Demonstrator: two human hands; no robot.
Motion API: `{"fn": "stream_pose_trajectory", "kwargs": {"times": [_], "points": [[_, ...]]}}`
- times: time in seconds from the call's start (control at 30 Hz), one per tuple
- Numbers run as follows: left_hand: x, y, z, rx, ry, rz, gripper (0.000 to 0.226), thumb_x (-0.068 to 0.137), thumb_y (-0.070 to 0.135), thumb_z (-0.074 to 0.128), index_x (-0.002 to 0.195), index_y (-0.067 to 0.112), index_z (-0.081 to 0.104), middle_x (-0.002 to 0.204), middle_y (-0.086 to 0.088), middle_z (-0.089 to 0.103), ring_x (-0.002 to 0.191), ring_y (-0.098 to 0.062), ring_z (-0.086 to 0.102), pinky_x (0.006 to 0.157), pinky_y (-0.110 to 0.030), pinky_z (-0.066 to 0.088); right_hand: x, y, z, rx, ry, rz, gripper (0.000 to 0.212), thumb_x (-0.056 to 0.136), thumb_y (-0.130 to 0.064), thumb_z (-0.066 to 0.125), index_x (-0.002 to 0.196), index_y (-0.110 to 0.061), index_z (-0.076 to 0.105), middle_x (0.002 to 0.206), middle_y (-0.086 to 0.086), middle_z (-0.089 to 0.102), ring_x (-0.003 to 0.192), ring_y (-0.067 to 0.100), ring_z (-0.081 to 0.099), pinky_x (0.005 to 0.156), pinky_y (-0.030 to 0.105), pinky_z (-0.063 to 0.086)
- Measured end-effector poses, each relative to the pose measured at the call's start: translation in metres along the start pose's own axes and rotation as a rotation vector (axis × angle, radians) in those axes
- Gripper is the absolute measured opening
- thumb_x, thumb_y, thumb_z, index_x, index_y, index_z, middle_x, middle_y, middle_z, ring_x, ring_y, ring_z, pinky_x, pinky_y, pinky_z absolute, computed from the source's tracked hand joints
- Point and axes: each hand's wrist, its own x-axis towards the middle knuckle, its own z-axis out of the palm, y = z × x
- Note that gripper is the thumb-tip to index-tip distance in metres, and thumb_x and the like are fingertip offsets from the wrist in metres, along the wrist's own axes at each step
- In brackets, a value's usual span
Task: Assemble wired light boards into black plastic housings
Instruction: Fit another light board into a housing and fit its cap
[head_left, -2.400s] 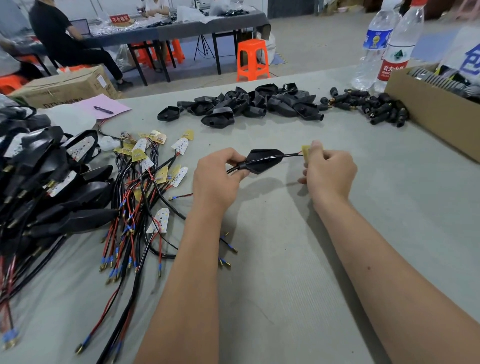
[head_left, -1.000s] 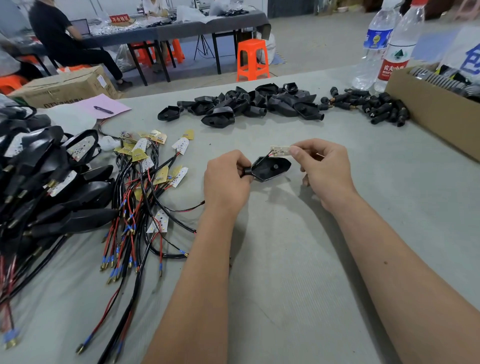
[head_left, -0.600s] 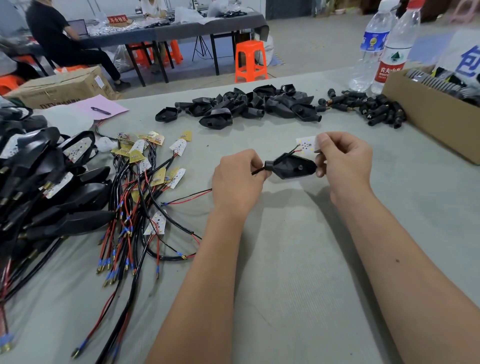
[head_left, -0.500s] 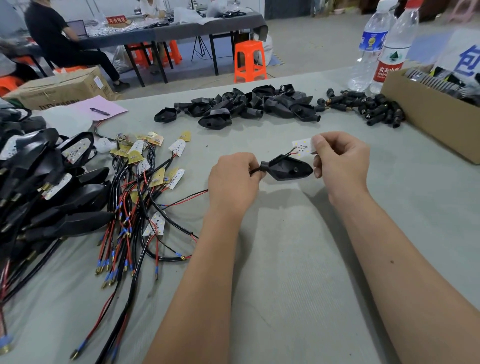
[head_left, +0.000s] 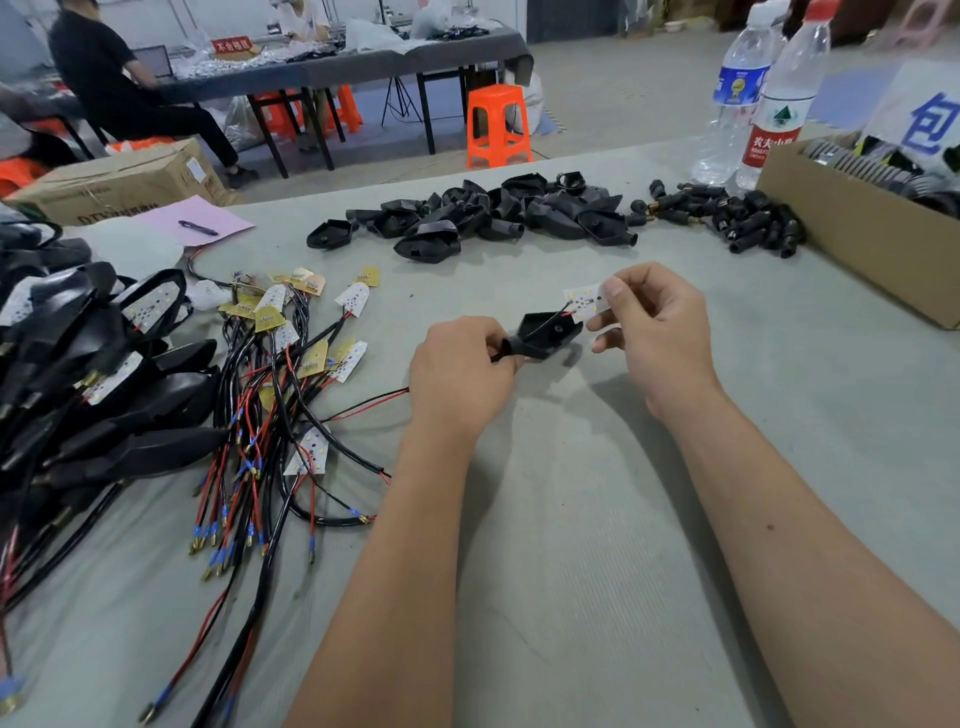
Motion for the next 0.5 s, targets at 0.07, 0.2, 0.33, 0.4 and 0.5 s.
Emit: {"fn": "stream_pose_trajectory", "kwargs": {"times": [0.07,0.2,0.33,0.4,0.5], "points": [[0.0005,-0.002,0.0002,-0.116,-0.017,-0.013,0.013,0.079,0.03,0.081,0.091,0.028,0.075,0.083,0.011,0.071,0.076,-0.006,0.061,0.066,-0.027,0.047,0.0014,0.0022,-0.0011,-0.025,0.026,0.021,0.017,0.1,-0.009,0.062,0.085,-0.015,0.065,0.063,-0.002,0.066,0.059,0.019,0.068,0.051,0.026,0.055],[0.0009,-0.005,0.0008,-0.179,-0.048,0.01,0.008,0.079,0.022,0.082,0.085,0.024,0.077,0.077,0.012,0.07,0.064,0.005,0.056,0.058,-0.013,0.036,0.0037,0.0051,-0.0028,0.004,0.05,0.094,0.014,0.099,-0.009,0.065,0.085,-0.011,0.066,0.058,-0.003,0.066,0.054,0.018,0.067,0.049,0.025,0.053],[0.0025,-0.0063,0.0019,-0.155,-0.054,0.014,0.011,0.078,0.02,0.084,0.086,0.024,0.079,0.074,0.011,0.071,0.071,-0.01,0.063,0.067,-0.026,0.05,0.0035,0.006,-0.0028,-0.035,0.001,0.124,0.013,0.098,-0.008,0.067,0.084,-0.008,0.068,0.059,0.002,0.068,0.052,0.017,0.065,0.046,0.024,0.052],[0.0036,-0.0067,0.0021,-0.148,-0.054,0.022,0.012,0.076,0.018,0.085,0.086,0.023,0.08,0.065,0.01,0.067,0.064,-0.014,0.057,0.067,-0.029,0.05,0.0033,0.0069,-0.0028,-0.044,-0.016,0.141,0.013,0.097,-0.009,0.068,0.084,-0.005,0.068,0.06,0.006,0.069,0.05,0.018,0.063,0.043,0.025,0.05],[0.0051,-0.0077,0.0021,-0.143,-0.047,0.037,0.014,0.075,0.017,0.087,0.088,0.022,0.081,0.056,0.01,0.059,0.056,-0.008,0.049,0.06,-0.025,0.042,0.003,0.0083,-0.002,-0.057,-0.031,0.16,0.014,0.096,-0.011,0.07,0.085,-0.003,0.068,0.061,0.01,0.069,0.048,0.019,0.062,0.042,0.026,0.048]]}}
